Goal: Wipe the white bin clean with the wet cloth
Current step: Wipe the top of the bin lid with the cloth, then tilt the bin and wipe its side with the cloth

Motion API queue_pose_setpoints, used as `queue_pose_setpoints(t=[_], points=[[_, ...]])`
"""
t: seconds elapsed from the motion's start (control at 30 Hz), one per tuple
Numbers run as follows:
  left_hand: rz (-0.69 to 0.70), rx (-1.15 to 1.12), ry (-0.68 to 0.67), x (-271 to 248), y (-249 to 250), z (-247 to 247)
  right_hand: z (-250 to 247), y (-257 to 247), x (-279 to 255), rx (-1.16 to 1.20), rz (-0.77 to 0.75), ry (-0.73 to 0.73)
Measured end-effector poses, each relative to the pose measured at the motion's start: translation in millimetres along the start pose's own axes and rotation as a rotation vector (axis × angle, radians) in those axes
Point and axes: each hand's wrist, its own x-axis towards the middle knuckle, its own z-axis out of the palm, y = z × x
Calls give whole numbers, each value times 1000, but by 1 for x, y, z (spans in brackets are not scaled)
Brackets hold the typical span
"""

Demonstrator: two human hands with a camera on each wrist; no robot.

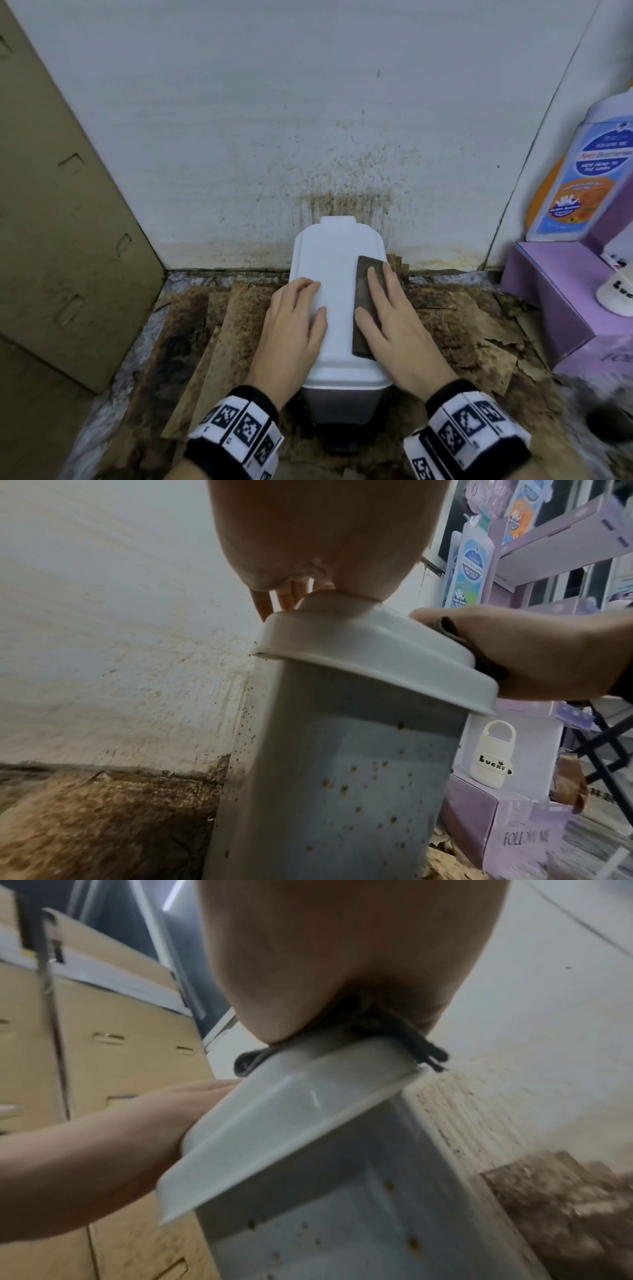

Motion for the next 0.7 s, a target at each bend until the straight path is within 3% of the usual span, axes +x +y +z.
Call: queue_pose_setpoints(t=[0.4,0.57,0.7], points=[[-8,36,-19,0,4,-4,16,7,-15,743,297,149],[19,155,2,4,4,-7,21,8,-13,949,322,188],[73,21,13,7,1,-9,28,5,-9,1060,315,222]])
